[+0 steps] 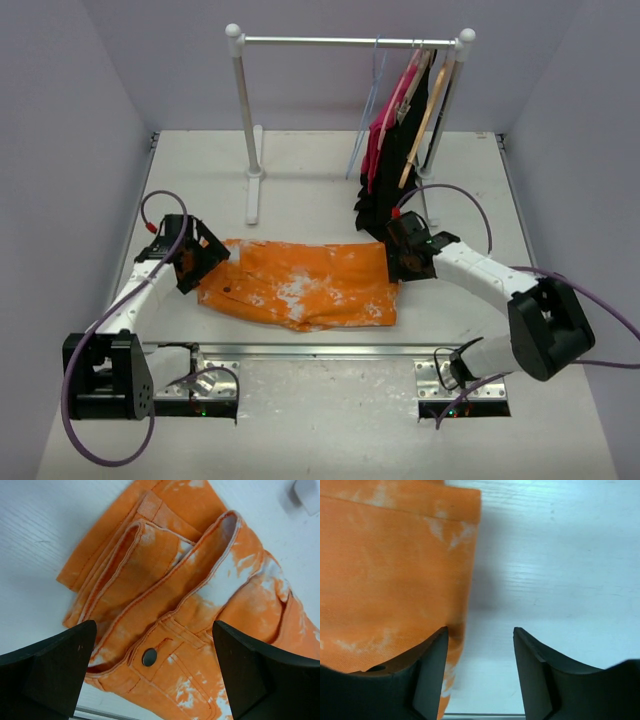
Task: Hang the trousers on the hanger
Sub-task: Fold the trousers at the center of the board.
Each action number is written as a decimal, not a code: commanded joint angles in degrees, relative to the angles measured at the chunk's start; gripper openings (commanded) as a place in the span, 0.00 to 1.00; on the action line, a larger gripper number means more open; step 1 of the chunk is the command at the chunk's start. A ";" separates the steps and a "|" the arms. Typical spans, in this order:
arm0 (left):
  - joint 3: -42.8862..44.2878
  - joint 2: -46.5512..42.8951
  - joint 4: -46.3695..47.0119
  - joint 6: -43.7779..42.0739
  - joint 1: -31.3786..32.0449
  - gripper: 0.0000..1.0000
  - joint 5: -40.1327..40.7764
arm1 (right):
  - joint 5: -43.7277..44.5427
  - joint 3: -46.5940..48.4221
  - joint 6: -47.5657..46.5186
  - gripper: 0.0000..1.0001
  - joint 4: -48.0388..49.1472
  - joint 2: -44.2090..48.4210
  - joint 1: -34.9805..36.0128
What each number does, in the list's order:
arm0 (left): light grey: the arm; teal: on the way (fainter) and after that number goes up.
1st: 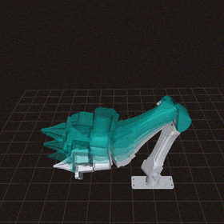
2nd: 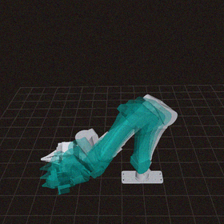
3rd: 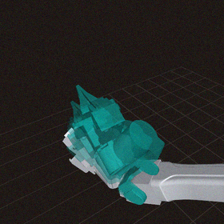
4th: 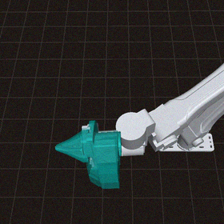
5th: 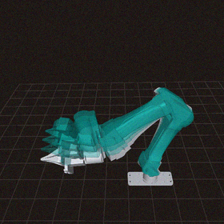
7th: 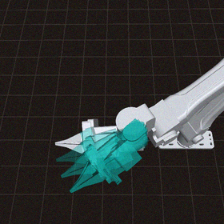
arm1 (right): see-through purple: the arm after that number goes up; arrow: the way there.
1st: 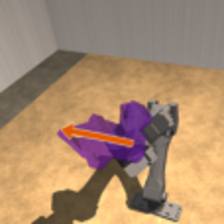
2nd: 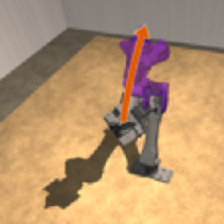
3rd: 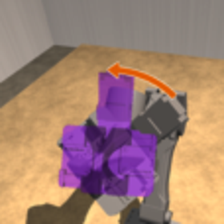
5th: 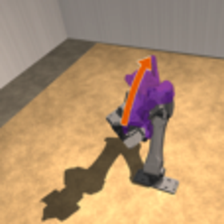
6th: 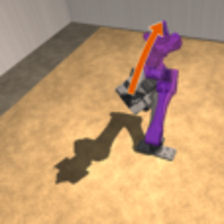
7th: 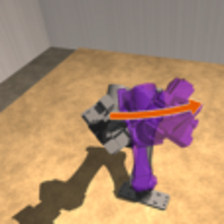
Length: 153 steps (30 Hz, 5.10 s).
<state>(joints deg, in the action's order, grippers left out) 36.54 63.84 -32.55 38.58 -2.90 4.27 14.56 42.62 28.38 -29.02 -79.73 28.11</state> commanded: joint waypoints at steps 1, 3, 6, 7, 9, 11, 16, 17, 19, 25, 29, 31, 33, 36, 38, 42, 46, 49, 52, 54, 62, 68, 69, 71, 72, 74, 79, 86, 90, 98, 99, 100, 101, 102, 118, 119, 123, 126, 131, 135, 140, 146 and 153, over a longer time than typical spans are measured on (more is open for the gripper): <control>-1.07 3.27 9.01 -0.98 0.35 1.00 -1.46 | -5.76 3.06 -5.84 0.58 -1.39 4.79 -7.17; -1.65 5.30 9.79 -0.80 0.26 1.00 -0.17 | -10.03 2.73 -6.57 0.60 -1.22 6.09 -9.30; -2.72 5.93 10.91 -0.35 0.37 0.99 1.53 | -17.88 1.35 -7.49 0.63 0.66 8.65 -9.30; -3.21 5.85 11.63 -0.35 0.43 0.99 0.73 | -20.68 1.02 -8.00 0.64 1.21 8.81 -9.30; -5.07 6.10 14.55 -0.11 0.52 0.94 -2.10 | -27.15 -0.03 -8.49 0.65 3.40 8.98 -9.30; -6.68 7.82 18.17 -0.27 0.70 0.90 -5.87 | -32.70 -1.11 -8.74 0.66 6.23 9.08 -9.22; -5.33 12.81 20.14 -1.05 1.51 0.35 -10.51 | -35.77 -2.04 -9.36 0.67 8.01 10.42 -9.18; -4.70 12.09 18.98 -0.91 1.70 0.28 -9.71 | -35.57 -2.15 -9.34 0.67 8.06 10.71 -9.22; -2.99 8.44 16.18 -0.39 2.16 0.26 -7.08 | -35.95 -2.61 -9.12 0.67 8.43 11.14 -9.22; 4.00 -4.04 9.87 0.00 5.76 0.10 -1.92 | -38.24 -2.71 -8.46 0.67 9.89 7.93 -7.45; 8.19 -7.63 9.57 -0.18 6.50 0.09 -3.26 | -37.06 -2.24 -7.99 0.67 10.08 5.51 -6.76; 8.91 -7.16 11.81 -0.74 6.50 0.07 -3.65 | -36.87 -2.37 -7.66 0.67 10.41 5.77 -6.76; 9.72 -4.40 12.05 -0.51 6.50 0.05 -3.12 | -36.48 -2.32 -7.72 0.67 10.42 5.91 -6.76; 11.07 -0.04 8.74 2.74 6.50 0.00 0.17 | -36.44 -2.29 -7.90 0.67 10.12 5.73 -6.76; 9.56 -0.56 6.99 4.53 6.50 0.00 6.44 | -36.04 -2.67 -7.99 0.67 10.27 5.64 -6.76; 10.19 -3.73 -1.60 12.12 6.06 0.00 20.41 | -35.81 -2.62 -7.93 0.67 10.72 5.29 -6.76; 10.42 -5.65 -7.07 17.28 4.74 0.00 26.32 | -36.76 -2.37 -7.68 0.67 11.40 3.71 -6.58; 6.52 -5.55 -4.67 18.17 3.69 0.00 26.30 | -36.19 -2.10 -7.46 0.67 11.36 2.12 -5.88; 4.26 -2.54 4.35 13.33 3.69 0.00 20.03 | -35.90 -1.76 -7.46 0.67 11.36 0.98 -5.61; 4.75 -0.07 7.54 10.63 3.69 0.00 16.23 | -34.83 -1.76 -7.55 0.67 11.44 0.54 -5.53; 10.20 -5.89 6.72 6.03 3.77 0.00 12.00 | -33.48 -1.58 -7.02 0.67 12.42 -0.83 -4.74; 22.41 -8.37 0.59 3.22 3.85 0.00 10.70 | -29.62 -1.30 -6.67 0.67 11.59 0.13 -4.73; 22.65 -8.23 0.18 2.95 3.78 0.00 10.24 | -29.21 -1.23 -6.67 0.68 11.43 0.31 -4.73; 25.67 -7.34 -0.27 2.44 3.78 0.00 8.98 | -28.77 -1.31 -6.67 0.68 11.28 0.75 -4.73; 26.78 -7.01 -0.14 2.09 3.77 0.00 8.20 | -28.60 -1.32 -6.67 0.68 11.21 0.81 -4.73; 27.84 -5.33 0.02 1.64 3.77 0.00 7.57 | -28.31 -1.32 -6.59 0.68 11.18 0.88 -4.73; 26.71 -1.80 0.30 2.52 3.77 0.00 11.95 | -28.33 -1.56 -6.58 0.68 11.65 0.72 -4.73; 24.45 5.83 -1.99 9.17 3.04 0.00 21.66 | -30.67 -2.17 -6.73 0.68 12.96 0.40 -4.73; 21.20 6.27 -3.15 15.06 2.90 0.00 28.59 | -32.37 -2.97 -7.19 0.68 13.53 1.22 -4.73; 22.61 16.72 -6.55 17.16 -2.11 0.00 30.87 | -37.27 -3.54 -6.74 0.68 15.48 1.26 -4.43; 22.61 18.52 -7.30 18.03 -2.48 0.00 31.55 | -37.83 -3.67 -6.68 0.68 15.85 1.32 -4.24; 22.49 20.32 -7.19 18.43 -2.79 0.00 31.80 | -38.12 -3.81 -6.55 0.68 16.23 1.46 -4.09; 22.29 20.97 -7.09 18.54 -3.00 0.00 31.66 | -38.35 -3.96 -6.44 0.68 16.36 1.56 -3.93; 21.95 21.76 -6.18 17.94 -3.12 0.03 30.77 | -38.55 -4.13 -6.27 0.68 16.71 1.73 -3.68; 22.48 7.28 2.07 9.58 9.07 0.94 15.29 | -29.09 -4.43 9.44 0.00 22.86 -5.12 6.78; 21.80 7.96 3.87 9.41 9.48 0.94 13.68 | -28.61 -5.82 10.62 0.00 23.71 -5.43 6.78; 14.25 14.40 8.48 14.79 9.48 0.86 4.67 | -24.95 -12.26 15.49 0.00 26.06 -7.91 6.78; 10.09 17.51 7.16 20.96 7.82 0.85 8.00 | -21.65 -10.91 14.73 0.00 22.32 -11.05 6.78; 3.64 19.77 3.98 30.05 3.68 0.83 16.27 | -16.15 -9.05 10.86 0.00 16.09 -10.76 5.65; -0.62 19.25 5.41 32.98 2.90 0.82 18.74 | -21.16 -4.35 5.78 0.02 13.35 -9.79 1.49; -1.20 18.38 5.28 32.84 2.90 0.84 19.60 | -22.48 2.74 3.18 0.22 12.66 -5.49 2.56; -2.51 11.71 1.08 36.16 2.90 0.85 23.14 | -13.90 14.87 -0.23 0.14 5.37 -21.31 2.56; -2.78 1.52 1.83 31.60 1.20 1.00 23.43 | -11.66 22.45 -1.70 0.05 0.46 -29.54 3.56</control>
<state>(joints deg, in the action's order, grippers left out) 32.75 68.84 -28.31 73.66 -0.92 25.10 -0.73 64.69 28.86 -22.14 -108.51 30.62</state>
